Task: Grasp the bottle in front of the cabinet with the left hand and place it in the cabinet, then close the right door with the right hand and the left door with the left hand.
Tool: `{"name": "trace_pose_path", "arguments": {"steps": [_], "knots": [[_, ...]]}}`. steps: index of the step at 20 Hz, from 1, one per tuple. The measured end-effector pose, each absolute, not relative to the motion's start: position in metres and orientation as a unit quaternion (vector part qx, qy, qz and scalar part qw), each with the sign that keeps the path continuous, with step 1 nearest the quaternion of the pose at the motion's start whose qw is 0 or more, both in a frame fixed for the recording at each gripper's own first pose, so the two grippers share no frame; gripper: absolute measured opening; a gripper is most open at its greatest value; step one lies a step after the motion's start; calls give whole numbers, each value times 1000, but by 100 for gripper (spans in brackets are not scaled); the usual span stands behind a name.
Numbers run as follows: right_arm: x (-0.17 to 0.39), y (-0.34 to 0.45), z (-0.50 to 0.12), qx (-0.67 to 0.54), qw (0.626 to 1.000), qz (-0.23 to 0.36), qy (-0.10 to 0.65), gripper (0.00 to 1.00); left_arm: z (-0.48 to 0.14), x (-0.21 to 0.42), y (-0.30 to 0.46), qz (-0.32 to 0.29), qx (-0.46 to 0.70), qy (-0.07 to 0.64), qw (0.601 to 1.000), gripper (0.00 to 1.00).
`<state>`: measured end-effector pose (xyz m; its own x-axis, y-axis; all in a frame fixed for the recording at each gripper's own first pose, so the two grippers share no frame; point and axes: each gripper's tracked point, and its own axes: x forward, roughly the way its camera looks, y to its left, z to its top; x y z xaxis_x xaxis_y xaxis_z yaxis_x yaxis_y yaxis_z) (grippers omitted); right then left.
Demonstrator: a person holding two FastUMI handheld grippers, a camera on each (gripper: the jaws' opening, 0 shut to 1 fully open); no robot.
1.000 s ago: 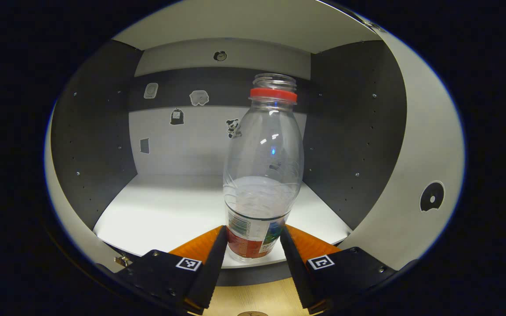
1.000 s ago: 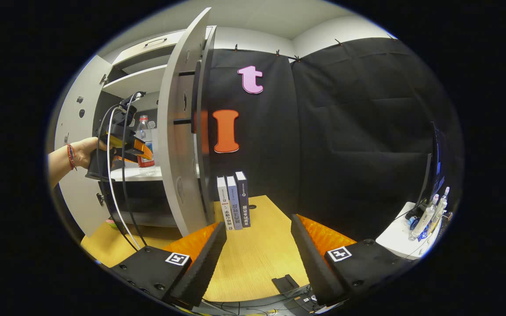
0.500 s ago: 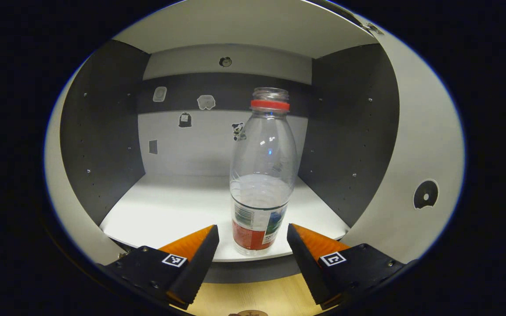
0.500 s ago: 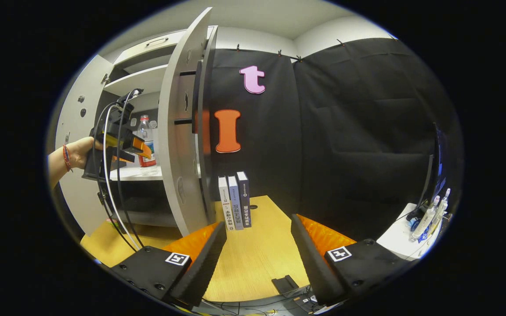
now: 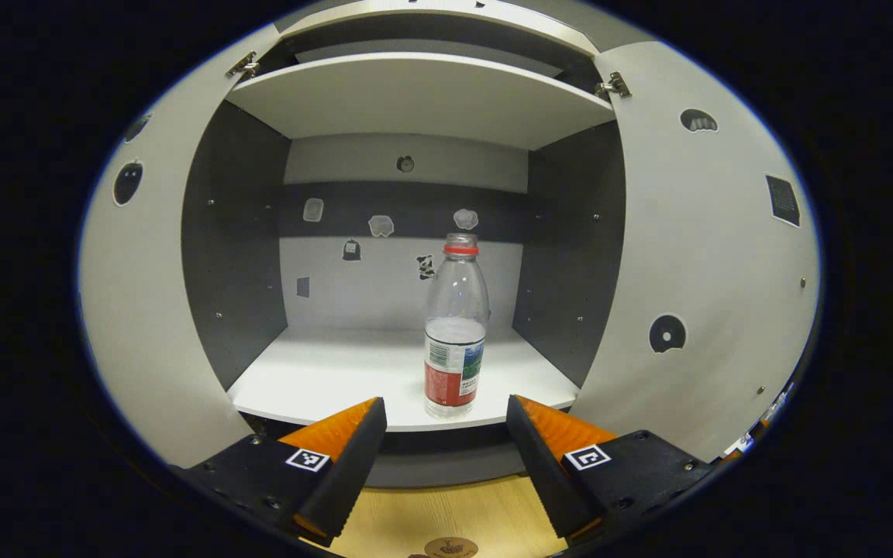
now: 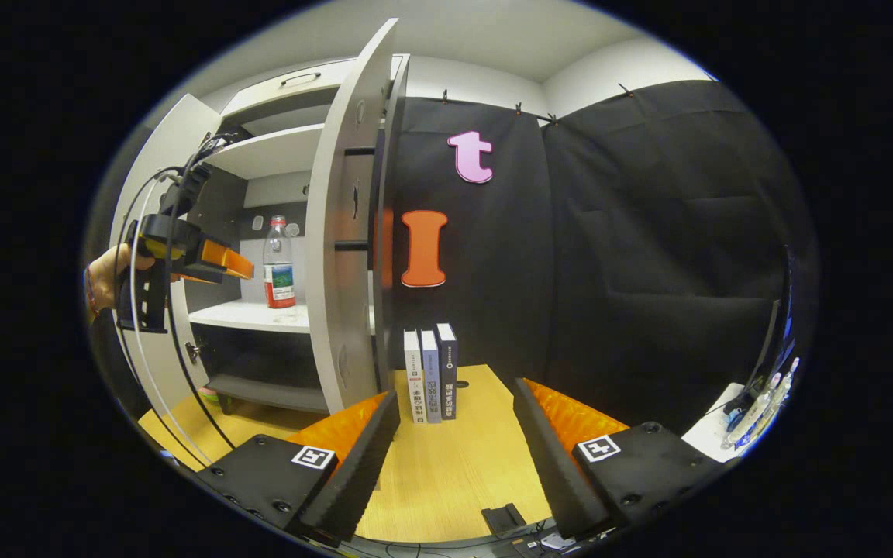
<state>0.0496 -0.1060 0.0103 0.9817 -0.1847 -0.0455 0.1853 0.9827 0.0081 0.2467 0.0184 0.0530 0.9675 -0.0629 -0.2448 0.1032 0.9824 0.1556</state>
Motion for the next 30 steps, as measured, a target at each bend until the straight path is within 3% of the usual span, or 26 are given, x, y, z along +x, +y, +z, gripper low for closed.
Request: {"name": "trace_pose_path", "arguments": {"steps": [11, 18, 30], "knots": [[101, -95, 59, -14, 999, -51, -13, 97, 104, 112, 55, -5, 72, 34, 997, 95], [129, -88, 74, -30, 999, -40, -19, 98, 87, 47, 95, 40, 71, 33, 996, 95], [129, -63, 71, 4, 997, -73, -15, 97, 84, 24, 133, 32, 40, 43, 998, 94]]}}
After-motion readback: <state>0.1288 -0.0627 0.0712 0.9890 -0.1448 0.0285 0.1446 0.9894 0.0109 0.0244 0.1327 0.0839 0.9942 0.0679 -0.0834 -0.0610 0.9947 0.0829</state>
